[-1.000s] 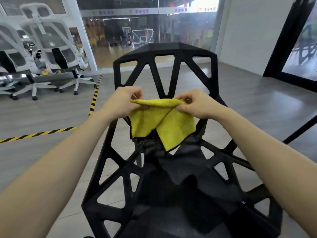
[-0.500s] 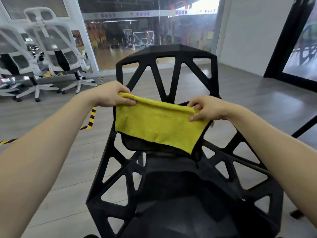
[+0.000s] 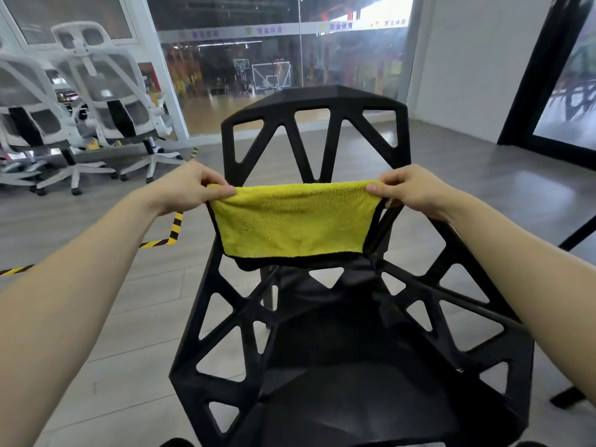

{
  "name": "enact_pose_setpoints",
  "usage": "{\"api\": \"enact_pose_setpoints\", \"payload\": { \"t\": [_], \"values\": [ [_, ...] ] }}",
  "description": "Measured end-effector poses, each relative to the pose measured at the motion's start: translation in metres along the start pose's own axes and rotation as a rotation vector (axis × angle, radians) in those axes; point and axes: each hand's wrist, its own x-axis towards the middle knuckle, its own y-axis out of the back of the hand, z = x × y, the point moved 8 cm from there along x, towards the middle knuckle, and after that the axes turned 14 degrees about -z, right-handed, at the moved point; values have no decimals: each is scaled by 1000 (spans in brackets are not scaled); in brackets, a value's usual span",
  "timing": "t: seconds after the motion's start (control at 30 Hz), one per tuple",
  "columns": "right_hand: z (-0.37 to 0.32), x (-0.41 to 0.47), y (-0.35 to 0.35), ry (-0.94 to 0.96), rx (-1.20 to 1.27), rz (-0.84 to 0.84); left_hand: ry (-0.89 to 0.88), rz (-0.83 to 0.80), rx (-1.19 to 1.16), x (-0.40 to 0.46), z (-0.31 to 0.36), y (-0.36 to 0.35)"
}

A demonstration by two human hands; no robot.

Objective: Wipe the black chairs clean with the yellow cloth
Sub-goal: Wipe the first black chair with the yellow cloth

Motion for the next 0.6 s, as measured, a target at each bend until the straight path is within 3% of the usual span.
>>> {"api": "enact_pose_setpoints", "payload": {
  "t": [0.27,0.37,0.5,0.6],
  "values": [
    [-9,-8,12,-4,-85,84,-6,-136,-64,2,3,-24],
    [-9,-13,13,-2,11,82,-32,-130,-288,0,-5,-19],
    [-15,-18,13,14,27,69,24,-345,-278,-9,-3,-29],
    [-11,-18,19,-32,79,51,58,-415,-328,-12,-3,-34]
  ]
}}
